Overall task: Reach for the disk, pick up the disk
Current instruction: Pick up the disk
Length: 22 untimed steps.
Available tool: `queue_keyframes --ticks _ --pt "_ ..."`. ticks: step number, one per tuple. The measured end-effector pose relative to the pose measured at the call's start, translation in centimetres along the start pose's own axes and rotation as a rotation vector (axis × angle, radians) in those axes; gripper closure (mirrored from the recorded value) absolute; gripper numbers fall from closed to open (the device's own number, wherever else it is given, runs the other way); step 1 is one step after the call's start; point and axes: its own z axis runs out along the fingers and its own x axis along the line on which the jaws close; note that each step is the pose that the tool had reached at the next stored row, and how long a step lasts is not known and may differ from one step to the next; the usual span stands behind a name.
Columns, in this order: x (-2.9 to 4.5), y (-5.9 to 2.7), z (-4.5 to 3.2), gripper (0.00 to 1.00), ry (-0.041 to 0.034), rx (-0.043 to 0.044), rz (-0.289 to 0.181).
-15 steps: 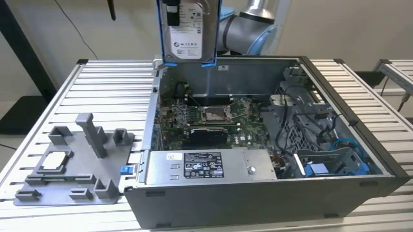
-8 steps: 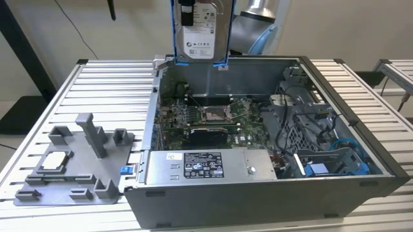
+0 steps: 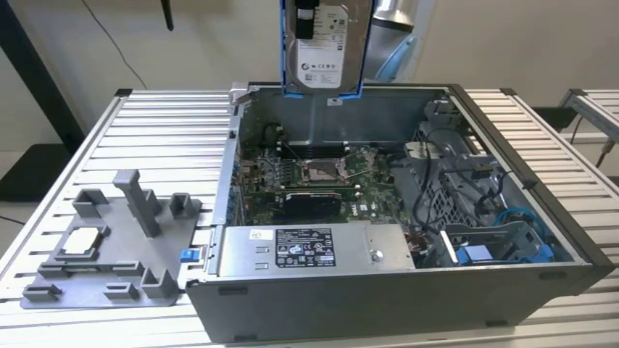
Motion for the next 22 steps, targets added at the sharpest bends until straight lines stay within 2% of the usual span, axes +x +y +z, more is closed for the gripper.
queue_keyframes --ticks 22 --pt "-0.59 -8.44 -0.10 1.00 0.0000 -0.0005 0.000"
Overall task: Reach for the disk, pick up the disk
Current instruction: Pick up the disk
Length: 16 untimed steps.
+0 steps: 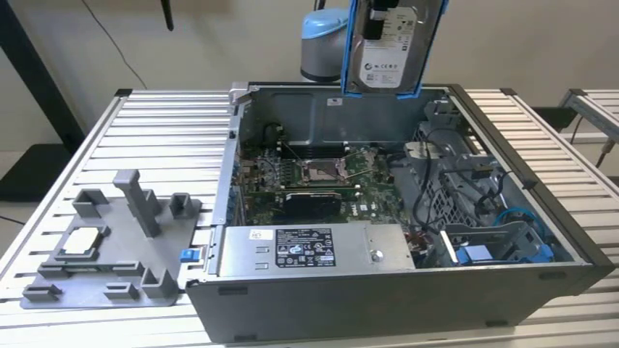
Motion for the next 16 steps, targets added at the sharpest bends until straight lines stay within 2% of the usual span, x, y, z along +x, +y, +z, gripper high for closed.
queue_keyframes --ticks 16 --pt "-0.42 -5.93 -0.07 1.00 0.0000 -0.0003 0.000"
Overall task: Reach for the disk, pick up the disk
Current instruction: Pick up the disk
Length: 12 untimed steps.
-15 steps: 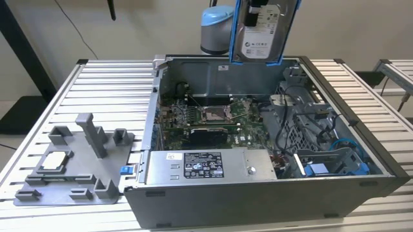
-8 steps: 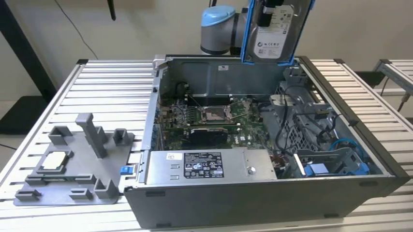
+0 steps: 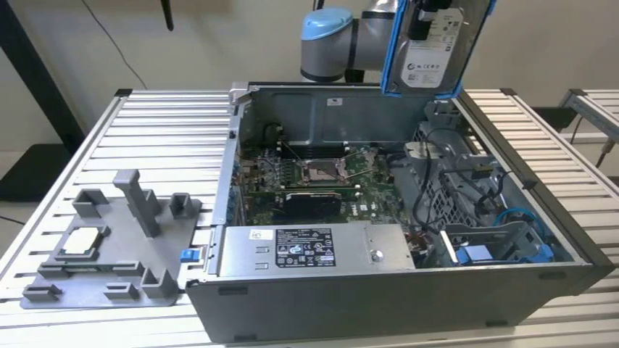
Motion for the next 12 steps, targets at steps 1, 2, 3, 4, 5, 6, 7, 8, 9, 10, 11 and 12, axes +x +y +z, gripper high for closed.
queue_keyframes --ticks 1,2,3,4,5,6,7,8,9,10,11,12 --pt "-0.03 -0.36 0.00 1.00 0.0000 0.0000 0.000" --pt "-0.05 -0.74 -0.01 1.00 0.0000 0.0000 0.000" --pt "-0.08 -1.12 -0.02 1.00 0.0001 -0.0001 0.000" --pt "-0.11 -1.49 -0.02 1.00 0.0000 -0.0001 0.000" --pt "-0.13 -1.84 -0.02 1.00 0.0001 -0.0001 0.000" --pt "-0.16 -2.21 -0.03 1.00 0.0000 -0.0001 0.000" --pt "-0.18 -2.58 -0.03 1.00 0.0000 -0.0001 0.000" --pt "-0.21 -2.93 -0.04 1.00 0.0000 -0.0001 0.000" --pt "-0.23 -3.29 -0.04 1.00 0.0000 -0.0001 0.000" --pt "-0.26 -3.63 -0.04 1.00 0.0001 -0.0002 0.000" --pt "-0.28 -3.94 -0.05 1.00 0.0000 -0.0001 0.000" --pt "-0.29 -4.18 -0.05 1.00 0.0000 -0.0001 0.000"
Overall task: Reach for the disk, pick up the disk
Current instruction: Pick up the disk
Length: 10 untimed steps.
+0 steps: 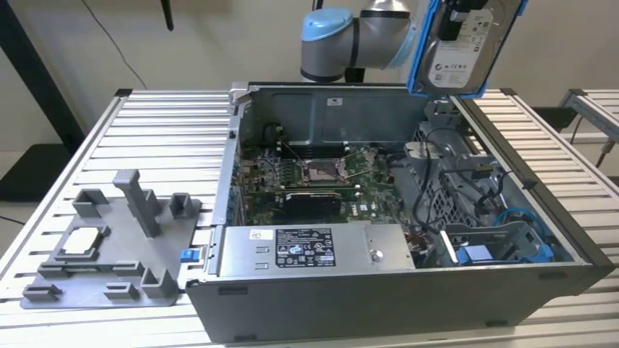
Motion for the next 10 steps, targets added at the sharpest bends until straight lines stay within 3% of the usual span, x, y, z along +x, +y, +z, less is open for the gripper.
queue_keyframes --ticks 10 --pt "-0.03 -0.35 -0.01 1.00 0.0001 0.0000 0.000"
